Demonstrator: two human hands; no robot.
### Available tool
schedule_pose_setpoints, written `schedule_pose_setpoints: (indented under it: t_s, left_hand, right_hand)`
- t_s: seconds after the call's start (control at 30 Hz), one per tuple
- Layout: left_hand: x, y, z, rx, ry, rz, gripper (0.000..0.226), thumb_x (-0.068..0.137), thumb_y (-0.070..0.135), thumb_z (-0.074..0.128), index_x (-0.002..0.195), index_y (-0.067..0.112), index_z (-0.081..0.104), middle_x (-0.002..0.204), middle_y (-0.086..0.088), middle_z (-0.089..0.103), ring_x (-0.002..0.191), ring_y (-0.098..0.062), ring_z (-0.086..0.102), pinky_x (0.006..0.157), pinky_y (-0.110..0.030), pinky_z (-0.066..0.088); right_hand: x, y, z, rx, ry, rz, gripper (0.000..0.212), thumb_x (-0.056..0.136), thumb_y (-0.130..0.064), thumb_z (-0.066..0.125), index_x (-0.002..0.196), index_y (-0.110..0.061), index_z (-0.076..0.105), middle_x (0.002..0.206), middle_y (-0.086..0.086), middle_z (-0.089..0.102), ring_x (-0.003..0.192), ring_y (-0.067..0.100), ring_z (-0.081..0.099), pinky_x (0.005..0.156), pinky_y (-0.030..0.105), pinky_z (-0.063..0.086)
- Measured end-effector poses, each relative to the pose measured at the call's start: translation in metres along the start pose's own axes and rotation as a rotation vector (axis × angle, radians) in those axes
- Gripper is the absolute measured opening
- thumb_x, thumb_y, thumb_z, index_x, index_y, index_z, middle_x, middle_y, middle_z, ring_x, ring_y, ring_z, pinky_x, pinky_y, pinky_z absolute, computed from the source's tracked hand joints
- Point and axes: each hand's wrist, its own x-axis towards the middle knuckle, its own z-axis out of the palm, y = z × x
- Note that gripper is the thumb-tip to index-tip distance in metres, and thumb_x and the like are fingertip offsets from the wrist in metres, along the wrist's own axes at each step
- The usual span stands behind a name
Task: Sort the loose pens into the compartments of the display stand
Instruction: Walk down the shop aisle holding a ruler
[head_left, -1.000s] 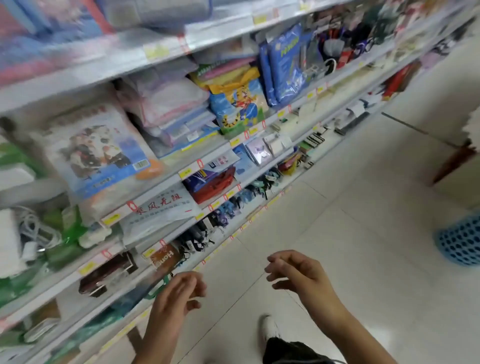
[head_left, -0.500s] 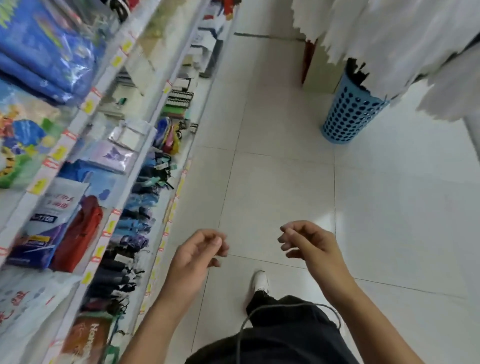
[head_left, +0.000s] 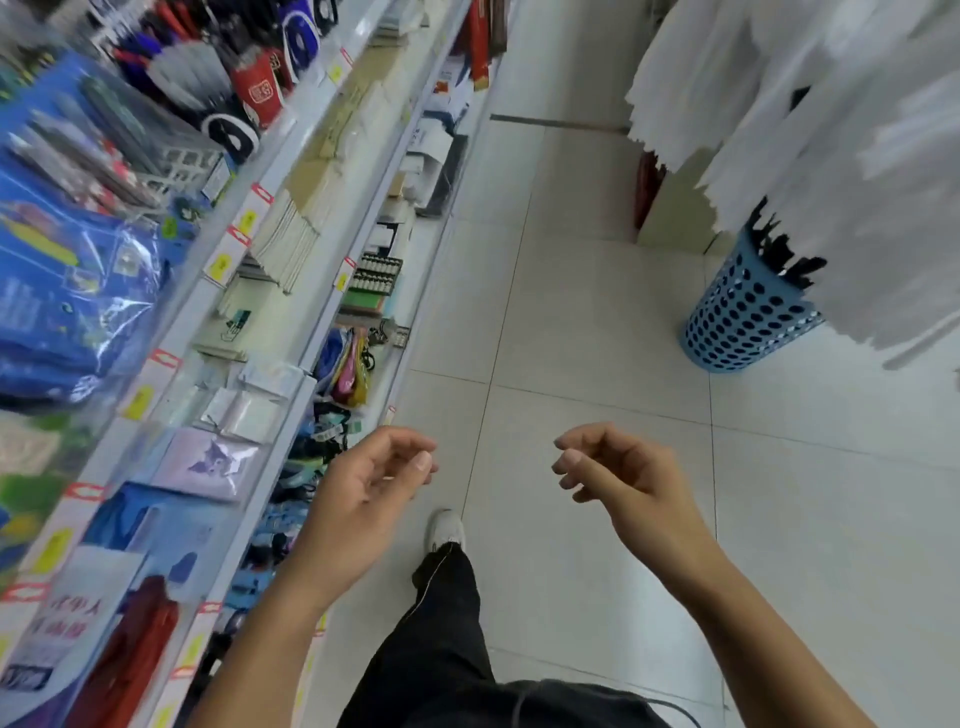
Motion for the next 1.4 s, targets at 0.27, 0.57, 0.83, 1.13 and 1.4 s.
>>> schedule_pose_setpoints:
  t_s: [0.27,0.57,0.83,1.13,1.4]
  left_hand:
    - [0.221,0.067,-0.02,0.06,-0.207,0.031,0.021,0.098,0.022,0.062,0.097,0.042,0.068,0.098,0.007,0.073,0.095,-0.011,0.069,0.085,-0.03,0.056]
    - [0.483,0.141,0.062,0.029,-0.379,0.059,0.01,0.096,0.023,0.064,0.097,0.03,0.071,0.096,-0.002,0.074,0.092,-0.014,0.07,0.08,-0.024,0.054]
    - [0.675,0.21,0.029,0.002,-0.092,0.068,0.013,0.097,0.014,0.061,0.101,0.022,0.07,0.093,0.0,0.074,0.09,-0.015,0.07,0.077,-0.025,0.055]
    - [0.936,0.247,-0.011,-0.002,-0.1,0.072,0.013,0.098,0.013,0.061,0.103,0.023,0.069,0.095,0.0,0.074,0.092,-0.013,0.07,0.081,-0.025,0.054]
    - [1.175,0.339,0.032,0.001,-0.3,0.116,0.013,0.098,0.01,0.06,0.1,0.019,0.069,0.09,0.0,0.074,0.087,-0.015,0.069,0.075,-0.023,0.054]
  right_hand:
    - [0.167,-0.07,-0.014,0.075,0.177,0.052,0.012,0.095,-0.009,0.065,0.101,-0.015,0.073,0.088,0.008,0.074,0.083,0.023,0.071,0.073,0.031,0.056]
    - [0.379,-0.096,-0.116,0.09,0.384,0.069,0.012,0.094,-0.009,0.066,0.1,-0.016,0.073,0.087,0.007,0.075,0.081,0.021,0.072,0.072,0.03,0.056]
    - [0.626,-0.201,-0.146,-0.025,0.115,-0.048,0.011,0.095,-0.01,0.066,0.098,-0.018,0.073,0.086,0.007,0.074,0.082,0.028,0.069,0.072,0.034,0.057]
    - [0.892,-0.271,-0.139,-0.066,0.1,-0.114,0.009,0.095,-0.01,0.067,0.099,-0.017,0.071,0.085,0.004,0.073,0.081,0.028,0.069,0.069,0.028,0.056]
    - [1.036,-0.31,-0.23,0.048,0.474,-0.036,0.011,0.096,-0.011,0.065,0.099,-0.017,0.073,0.087,0.008,0.074,0.08,0.023,0.07,0.073,0.037,0.055]
